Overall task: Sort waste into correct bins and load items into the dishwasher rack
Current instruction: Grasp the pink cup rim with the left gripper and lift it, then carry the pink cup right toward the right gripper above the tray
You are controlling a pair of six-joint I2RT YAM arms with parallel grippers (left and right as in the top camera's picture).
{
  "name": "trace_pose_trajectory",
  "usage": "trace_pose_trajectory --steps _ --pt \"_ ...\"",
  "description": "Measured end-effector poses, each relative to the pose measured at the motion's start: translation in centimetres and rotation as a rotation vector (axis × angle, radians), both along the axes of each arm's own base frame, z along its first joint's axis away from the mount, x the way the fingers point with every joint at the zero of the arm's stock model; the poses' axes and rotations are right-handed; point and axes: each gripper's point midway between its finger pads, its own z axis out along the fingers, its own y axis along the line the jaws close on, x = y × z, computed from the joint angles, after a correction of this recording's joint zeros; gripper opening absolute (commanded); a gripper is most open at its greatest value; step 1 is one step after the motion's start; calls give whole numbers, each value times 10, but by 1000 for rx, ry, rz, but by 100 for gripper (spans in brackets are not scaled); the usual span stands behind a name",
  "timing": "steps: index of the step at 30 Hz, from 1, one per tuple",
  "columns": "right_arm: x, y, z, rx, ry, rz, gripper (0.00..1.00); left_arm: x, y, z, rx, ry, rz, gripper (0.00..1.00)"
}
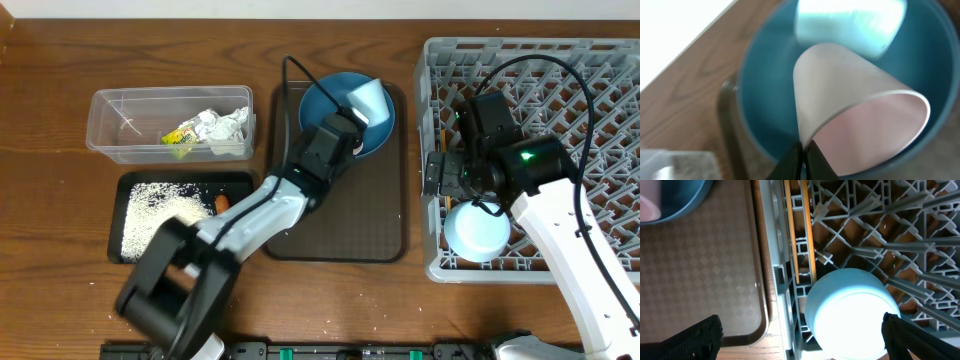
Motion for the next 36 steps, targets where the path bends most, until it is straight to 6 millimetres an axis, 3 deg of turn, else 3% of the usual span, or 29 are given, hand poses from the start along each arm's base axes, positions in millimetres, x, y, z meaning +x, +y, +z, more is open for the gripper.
trace_pose_trajectory --steps 7,16,23,32,36 --pt "0 0 0 0 1 0 99 -24 13 70 -137 -39 54 6" --pt "0 0 -1 -1 2 0 99 -92 15 100 -342 148 12 6" --pt "0 0 -1 0 2 0 99 -140 14 116 -577 328 84 6" --pt "0 0 -1 0 2 0 99 -150 8 119 -720 434 149 6" --pt "3 1 0 5 -13 0 99 -143 20 123 -826 505 161 6"
